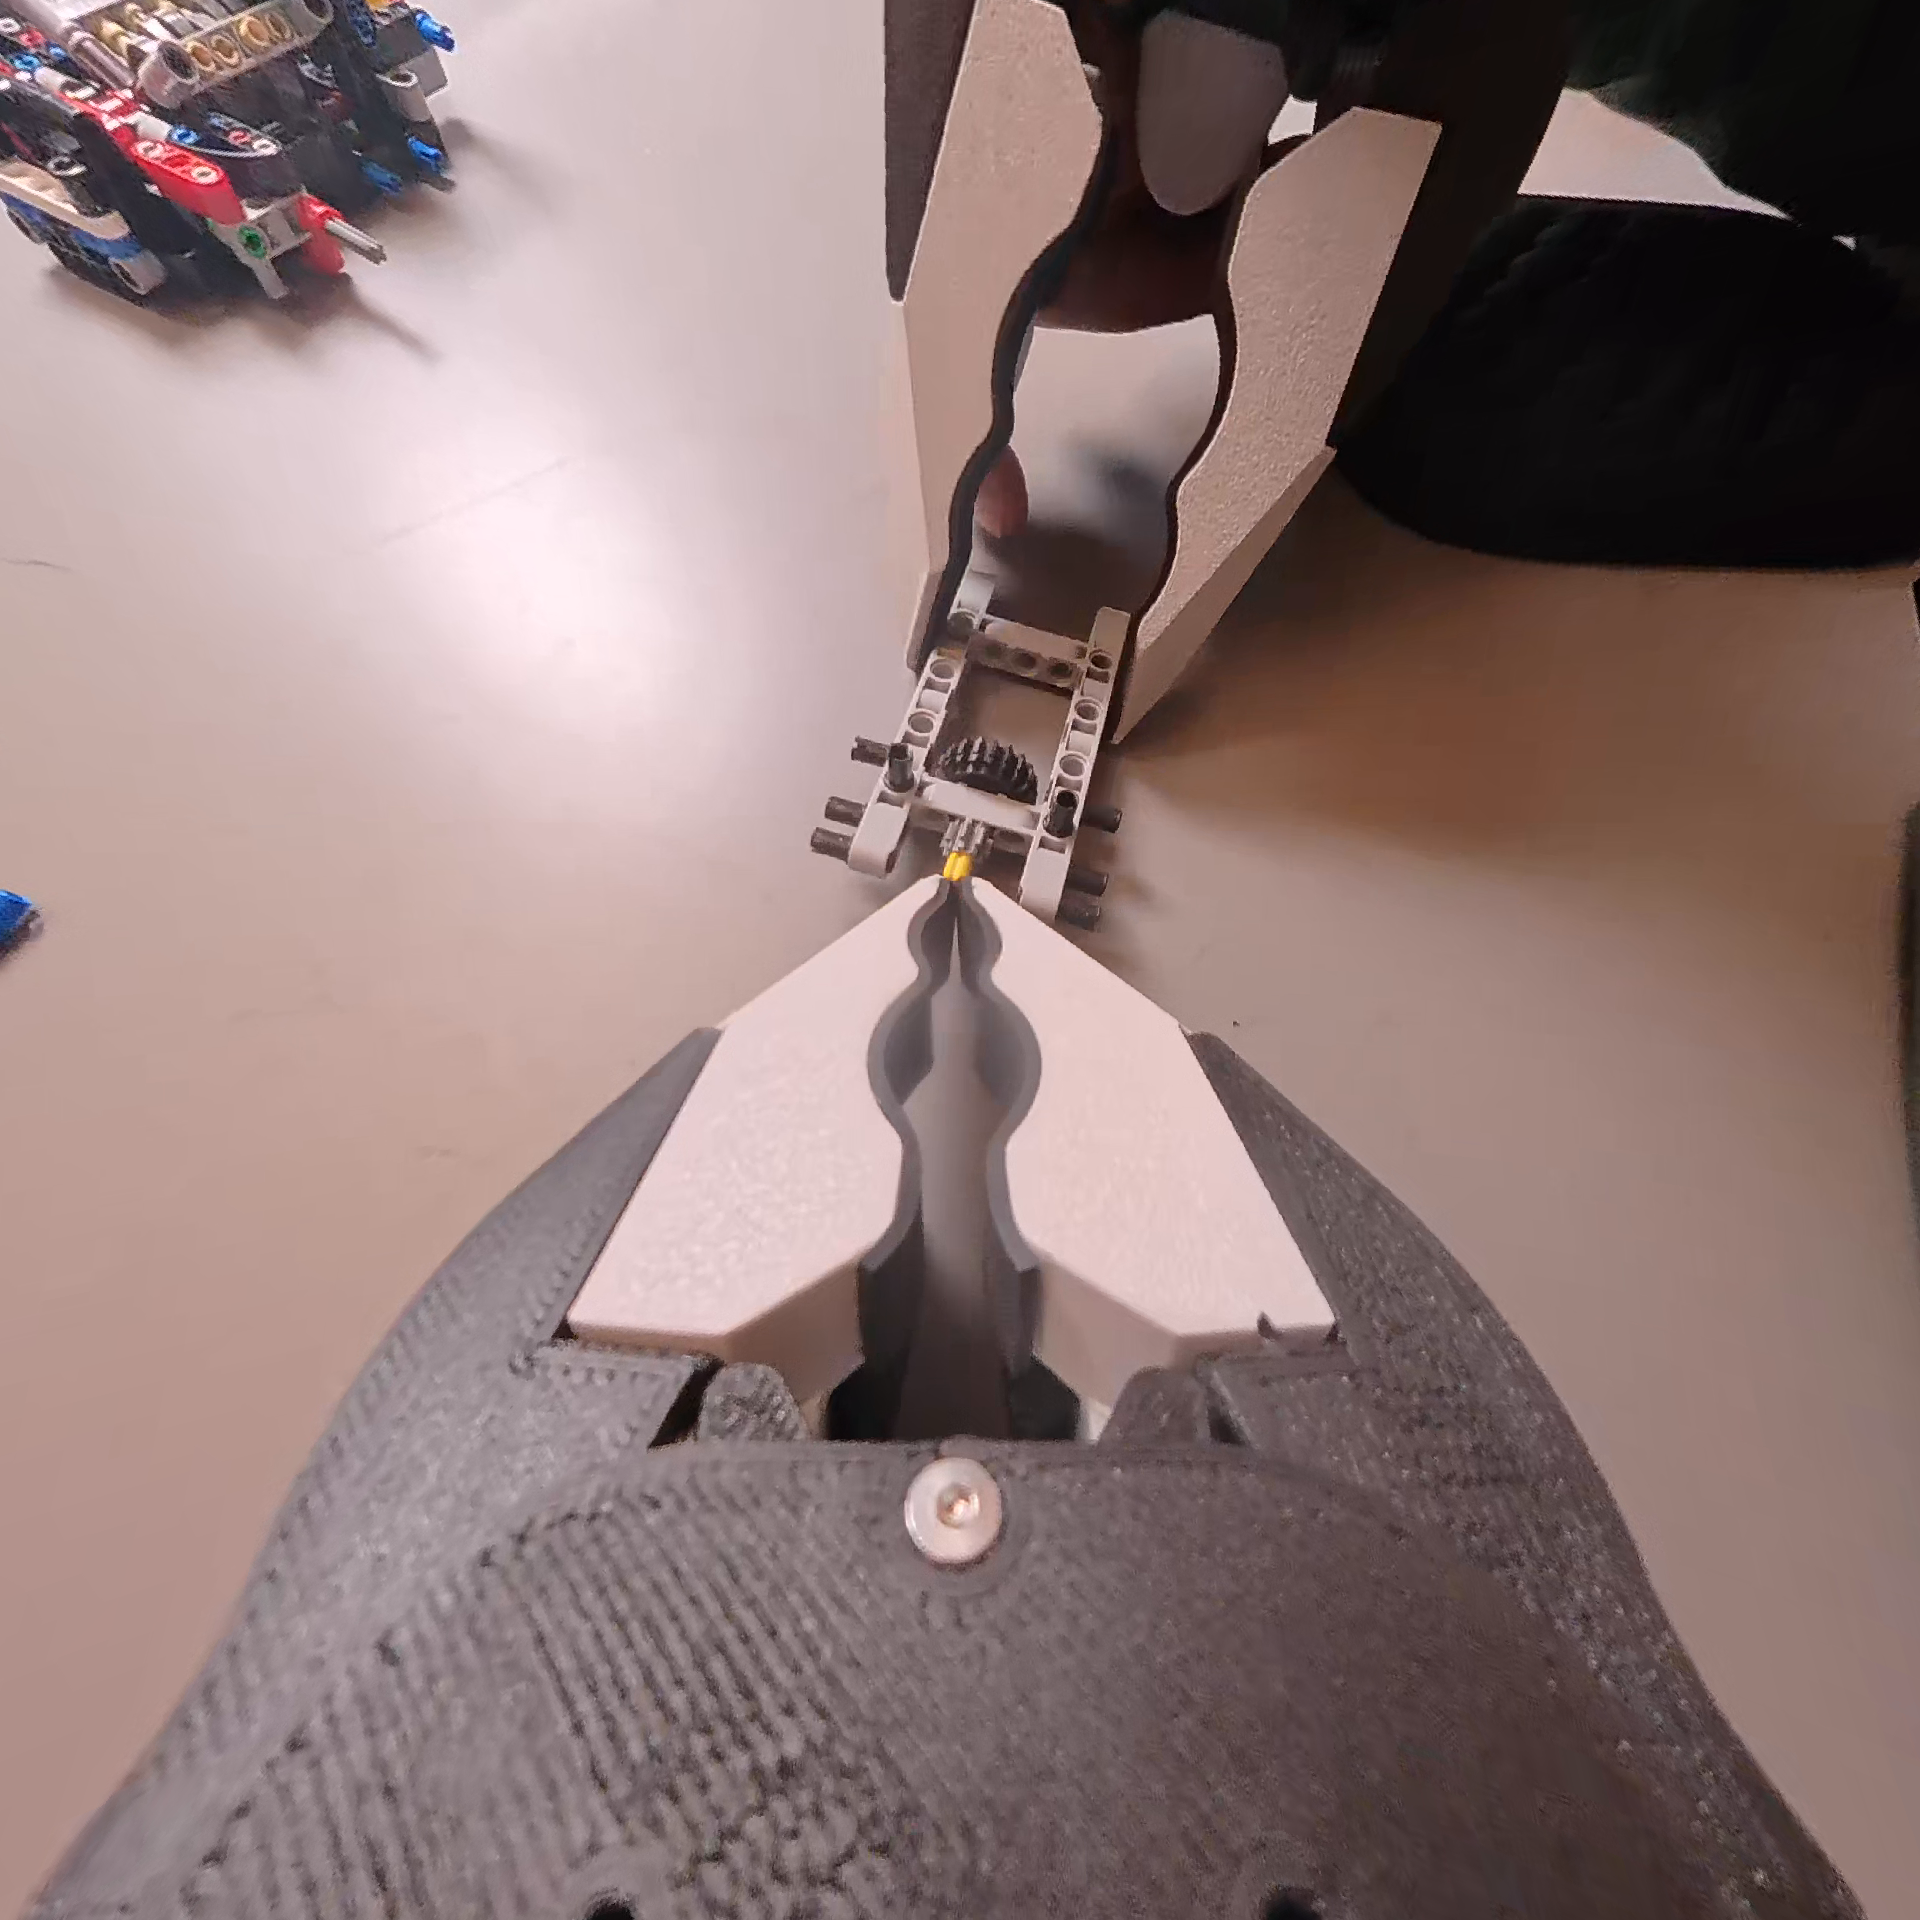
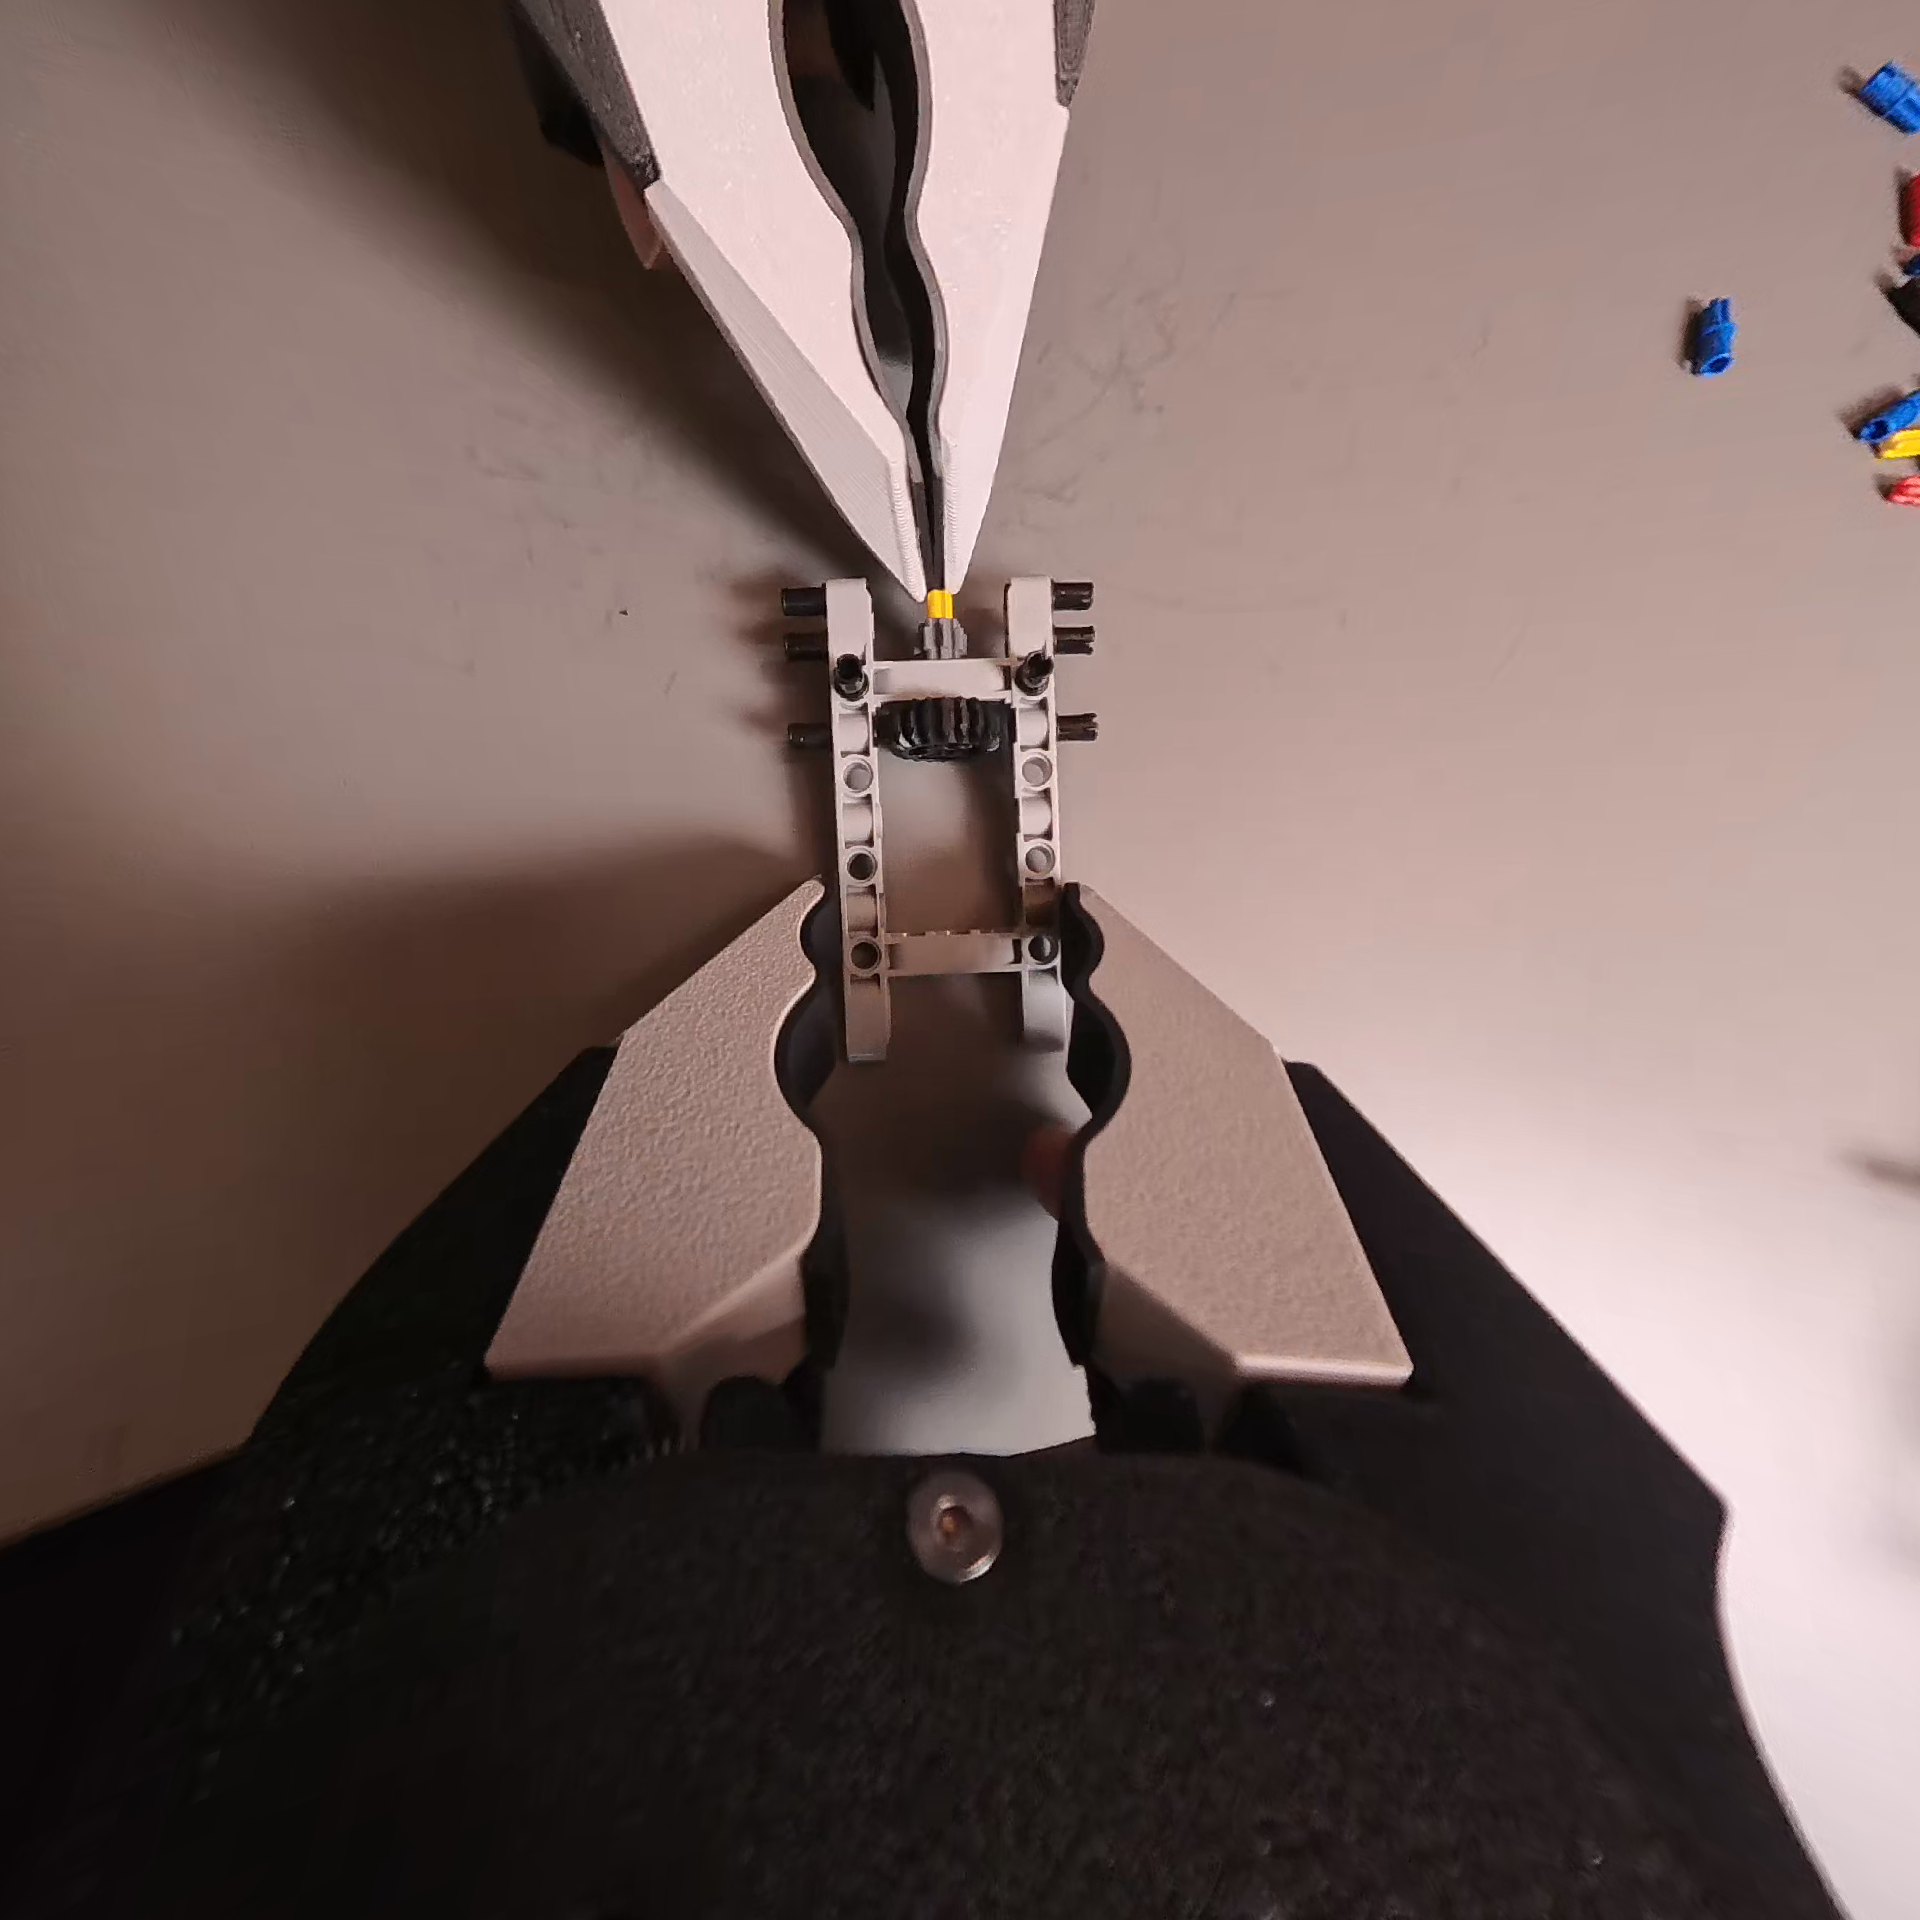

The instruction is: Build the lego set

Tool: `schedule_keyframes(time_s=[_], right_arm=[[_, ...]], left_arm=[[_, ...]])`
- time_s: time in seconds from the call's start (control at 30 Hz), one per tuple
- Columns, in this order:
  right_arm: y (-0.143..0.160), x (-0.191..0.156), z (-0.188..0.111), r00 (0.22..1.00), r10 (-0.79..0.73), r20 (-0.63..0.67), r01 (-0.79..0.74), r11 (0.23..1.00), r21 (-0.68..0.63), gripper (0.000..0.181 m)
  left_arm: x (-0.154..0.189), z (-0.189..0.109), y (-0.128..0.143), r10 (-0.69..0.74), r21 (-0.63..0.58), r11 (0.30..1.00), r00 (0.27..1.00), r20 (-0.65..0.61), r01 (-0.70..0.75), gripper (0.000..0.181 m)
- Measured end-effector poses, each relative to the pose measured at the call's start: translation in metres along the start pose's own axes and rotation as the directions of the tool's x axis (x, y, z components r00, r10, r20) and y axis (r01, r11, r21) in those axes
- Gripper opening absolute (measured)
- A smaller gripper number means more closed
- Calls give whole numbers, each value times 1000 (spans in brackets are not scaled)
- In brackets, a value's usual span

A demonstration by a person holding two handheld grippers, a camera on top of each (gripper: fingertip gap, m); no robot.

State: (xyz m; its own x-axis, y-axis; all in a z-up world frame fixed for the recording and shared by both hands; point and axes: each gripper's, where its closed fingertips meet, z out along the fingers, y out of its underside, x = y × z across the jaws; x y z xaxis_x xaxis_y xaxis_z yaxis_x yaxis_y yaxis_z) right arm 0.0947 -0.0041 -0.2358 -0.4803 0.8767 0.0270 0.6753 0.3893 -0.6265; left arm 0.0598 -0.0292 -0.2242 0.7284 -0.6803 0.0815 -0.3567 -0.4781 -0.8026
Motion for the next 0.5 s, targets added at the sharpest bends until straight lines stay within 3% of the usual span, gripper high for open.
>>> schedule_keyframes(time_s=[0.5], right_arm=[[-5, -5, 3, 999, -37, 13, 37, 999, -25, 40]], left_arm=[[3, 0, 3, 10, -31, 999, 1000, -23, -11, 0]])
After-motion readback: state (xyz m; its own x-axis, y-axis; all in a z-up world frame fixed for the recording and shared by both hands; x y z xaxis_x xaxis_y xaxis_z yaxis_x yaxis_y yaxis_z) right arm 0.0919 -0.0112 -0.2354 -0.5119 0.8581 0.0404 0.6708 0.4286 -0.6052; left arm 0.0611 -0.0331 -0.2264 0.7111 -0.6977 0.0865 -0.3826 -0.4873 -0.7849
